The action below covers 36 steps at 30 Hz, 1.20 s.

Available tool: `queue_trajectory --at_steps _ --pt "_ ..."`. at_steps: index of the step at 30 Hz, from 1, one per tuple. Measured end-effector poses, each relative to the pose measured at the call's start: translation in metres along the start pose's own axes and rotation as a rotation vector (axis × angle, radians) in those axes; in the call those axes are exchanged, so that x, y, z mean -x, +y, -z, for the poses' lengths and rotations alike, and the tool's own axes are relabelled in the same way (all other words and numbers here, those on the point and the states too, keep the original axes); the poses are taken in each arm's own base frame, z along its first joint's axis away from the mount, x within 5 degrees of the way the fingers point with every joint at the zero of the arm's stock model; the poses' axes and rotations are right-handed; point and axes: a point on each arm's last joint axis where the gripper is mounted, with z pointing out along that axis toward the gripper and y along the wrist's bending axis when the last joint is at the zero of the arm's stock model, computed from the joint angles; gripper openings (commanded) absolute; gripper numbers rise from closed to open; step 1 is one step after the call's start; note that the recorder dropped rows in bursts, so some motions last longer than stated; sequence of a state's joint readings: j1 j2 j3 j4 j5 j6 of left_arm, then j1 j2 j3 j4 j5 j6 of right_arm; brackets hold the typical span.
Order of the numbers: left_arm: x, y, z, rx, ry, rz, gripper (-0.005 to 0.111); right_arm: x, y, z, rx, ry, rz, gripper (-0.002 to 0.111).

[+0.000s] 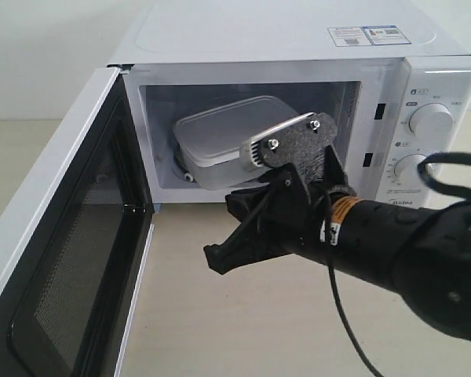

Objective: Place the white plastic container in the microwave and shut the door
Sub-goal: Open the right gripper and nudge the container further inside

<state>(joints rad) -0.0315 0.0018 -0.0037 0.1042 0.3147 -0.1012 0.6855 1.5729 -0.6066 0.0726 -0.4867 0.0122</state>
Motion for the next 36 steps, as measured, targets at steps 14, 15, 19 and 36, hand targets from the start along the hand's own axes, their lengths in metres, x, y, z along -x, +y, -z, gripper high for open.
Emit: queue_trajectory --at_steps 14,15,19,36 --pt "0.0 0.0 0.0 0.0 0.0 0.0 0.004 -0.031 -0.02 -0.059 -0.204 -0.157 0.013 0.0" --pt "0.0 0.0 0.0 0.0 0.0 0.0 0.004 -0.031 -0.02 -0.064 -0.208 -0.157 0.023 0.0" --pt "0.0 0.0 0.0 0.0 0.0 0.0 0.004 -0.026 -0.019 -0.081 -0.21 -0.173 0.035 0.0" --pt "0.0 0.0 0.0 0.0 0.0 0.0 0.004 -0.016 -0.035 -0.124 -0.35 -0.193 0.055 0.0"
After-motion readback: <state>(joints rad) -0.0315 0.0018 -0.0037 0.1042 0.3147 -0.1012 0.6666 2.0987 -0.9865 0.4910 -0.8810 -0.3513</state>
